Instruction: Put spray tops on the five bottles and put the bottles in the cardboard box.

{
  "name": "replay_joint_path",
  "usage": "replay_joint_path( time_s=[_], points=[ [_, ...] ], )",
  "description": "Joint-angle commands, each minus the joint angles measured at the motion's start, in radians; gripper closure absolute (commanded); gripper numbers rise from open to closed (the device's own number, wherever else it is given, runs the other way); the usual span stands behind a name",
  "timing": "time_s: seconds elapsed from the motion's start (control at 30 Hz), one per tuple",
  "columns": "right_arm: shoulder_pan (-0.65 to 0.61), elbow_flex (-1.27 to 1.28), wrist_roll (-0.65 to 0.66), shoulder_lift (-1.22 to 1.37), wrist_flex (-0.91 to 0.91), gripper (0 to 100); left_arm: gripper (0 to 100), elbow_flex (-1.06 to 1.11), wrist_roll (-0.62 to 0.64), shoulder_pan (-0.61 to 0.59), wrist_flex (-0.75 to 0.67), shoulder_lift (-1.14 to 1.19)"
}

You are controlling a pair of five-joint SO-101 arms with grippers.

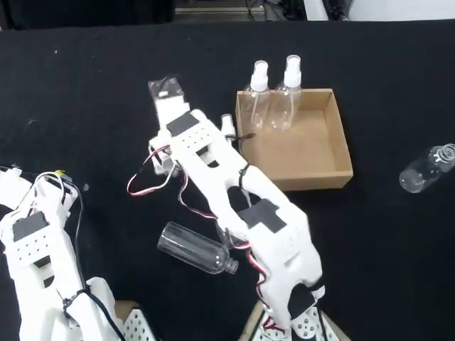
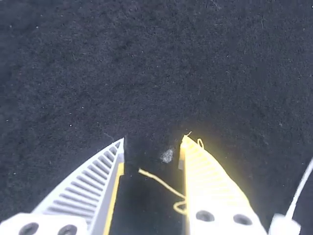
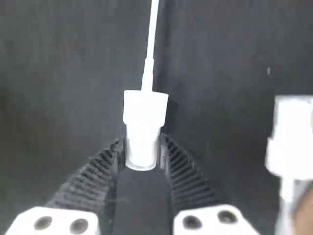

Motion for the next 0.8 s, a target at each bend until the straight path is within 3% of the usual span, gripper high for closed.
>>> replay_joint_path(
  time_s=[0.0, 0.3, 0.4, 0.53, 0.63, 0.77],
  points=[
    [-0.011, 0.085, 0.224, -0.147, 0.046, 98.8, 82, -0.058, 0.006, -0.004, -0.021, -0.018],
    [0.0, 0.618, 0.388, -0.768, -0.132, 98.8, 82, -0.058, 0.006, -0.001, -0.021, -0.018],
    [0.011, 0.684, 0.471, -0.958, -0.072, 98.8, 82, -0.058, 0.005, -0.001, -0.021, -0.018],
    [0.051, 0.682, 0.591, -1.145, 0.152, 98.8, 82, -0.056, 0.003, -0.001, -0.021, -0.018],
    [0.158, 0.684, 0.763, -1.241, 0.305, 98.7, 82, -0.056, 0.003, -0.001, -0.021, -0.018],
    [0.42, 0.693, 1.065, -1.31, 0.422, 98.7, 82, -0.056, 0.003, 0.001, -0.021, -0.018]
  ],
)
